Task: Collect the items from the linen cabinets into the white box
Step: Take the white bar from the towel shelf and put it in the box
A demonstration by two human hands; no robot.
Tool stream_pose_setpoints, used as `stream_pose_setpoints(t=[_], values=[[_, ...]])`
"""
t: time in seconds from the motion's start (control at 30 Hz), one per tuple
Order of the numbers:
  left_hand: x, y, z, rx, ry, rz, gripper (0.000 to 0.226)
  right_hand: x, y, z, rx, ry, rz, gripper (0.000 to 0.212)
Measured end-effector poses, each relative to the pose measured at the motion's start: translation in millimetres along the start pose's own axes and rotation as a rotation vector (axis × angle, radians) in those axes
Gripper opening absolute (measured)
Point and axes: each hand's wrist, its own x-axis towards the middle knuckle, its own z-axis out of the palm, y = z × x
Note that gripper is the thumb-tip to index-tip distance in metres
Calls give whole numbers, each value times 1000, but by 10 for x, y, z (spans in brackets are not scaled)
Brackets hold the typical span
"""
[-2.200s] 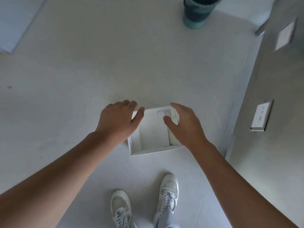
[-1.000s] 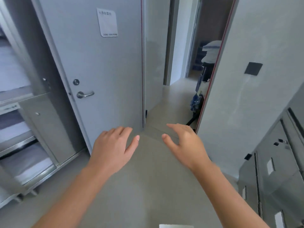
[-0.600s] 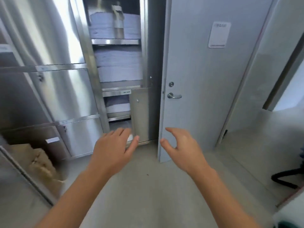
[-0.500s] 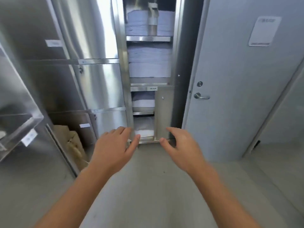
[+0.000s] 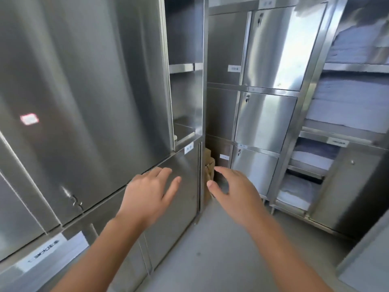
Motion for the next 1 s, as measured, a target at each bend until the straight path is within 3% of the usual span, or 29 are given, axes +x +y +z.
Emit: stream_pose_setpoints(t=[0.43,0.7,1.0], values=[[471,-399,295,-56,-1,91,57,397,-146,313,-13,42,75,52],[1124,-144,817,-130,-46,157,61,810,446,350,-90,41,164,51],[2128,98,1452,-97,-7,115,57,1866,1270,460,-22,-2,127,49]])
